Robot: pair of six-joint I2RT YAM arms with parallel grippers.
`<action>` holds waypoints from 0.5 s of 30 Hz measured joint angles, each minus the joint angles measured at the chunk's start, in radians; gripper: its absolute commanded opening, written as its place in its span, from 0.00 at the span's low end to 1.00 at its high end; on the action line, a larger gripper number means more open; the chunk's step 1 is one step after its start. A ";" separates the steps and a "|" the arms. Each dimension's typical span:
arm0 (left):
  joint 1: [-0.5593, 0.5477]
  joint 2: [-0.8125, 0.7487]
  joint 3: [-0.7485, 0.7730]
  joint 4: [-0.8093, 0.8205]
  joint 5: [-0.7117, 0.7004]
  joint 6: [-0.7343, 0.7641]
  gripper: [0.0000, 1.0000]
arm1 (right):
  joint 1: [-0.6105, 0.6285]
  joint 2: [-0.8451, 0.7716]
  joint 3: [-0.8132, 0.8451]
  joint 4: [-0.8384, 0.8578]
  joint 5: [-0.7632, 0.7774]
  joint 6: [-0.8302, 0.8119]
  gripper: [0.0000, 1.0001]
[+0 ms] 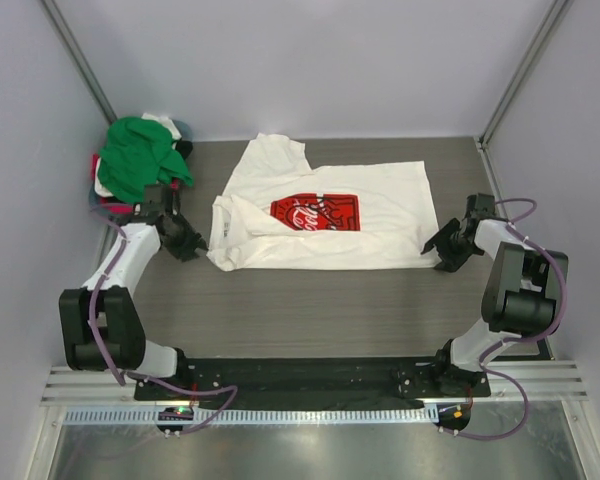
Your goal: Fold and stack the t-shirts
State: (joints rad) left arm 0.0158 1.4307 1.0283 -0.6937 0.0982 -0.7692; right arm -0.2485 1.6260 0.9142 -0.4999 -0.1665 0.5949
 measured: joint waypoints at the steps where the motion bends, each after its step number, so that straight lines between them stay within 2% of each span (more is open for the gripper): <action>1: 0.023 -0.002 -0.029 -0.004 0.014 0.007 0.51 | -0.002 0.000 0.000 0.000 0.000 0.000 0.57; 4: 0.078 -0.004 -0.119 -0.027 0.048 0.006 0.56 | -0.004 0.000 0.000 0.000 0.001 0.000 0.57; 7: 0.082 -0.037 -0.174 -0.040 0.073 0.013 0.64 | -0.004 0.000 -0.001 0.001 0.002 0.000 0.57; 11: 0.068 -0.107 -0.196 -0.027 0.083 0.014 0.65 | -0.005 -0.003 -0.005 0.006 0.001 0.000 0.54; 15: 0.053 -0.116 -0.219 0.042 0.091 0.006 0.59 | -0.009 -0.003 -0.010 0.010 0.006 -0.001 0.43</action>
State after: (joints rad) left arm 0.0685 1.3148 0.8093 -0.6518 0.1894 -0.7635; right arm -0.2573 1.6230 0.9047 -0.4896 -0.1604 0.5938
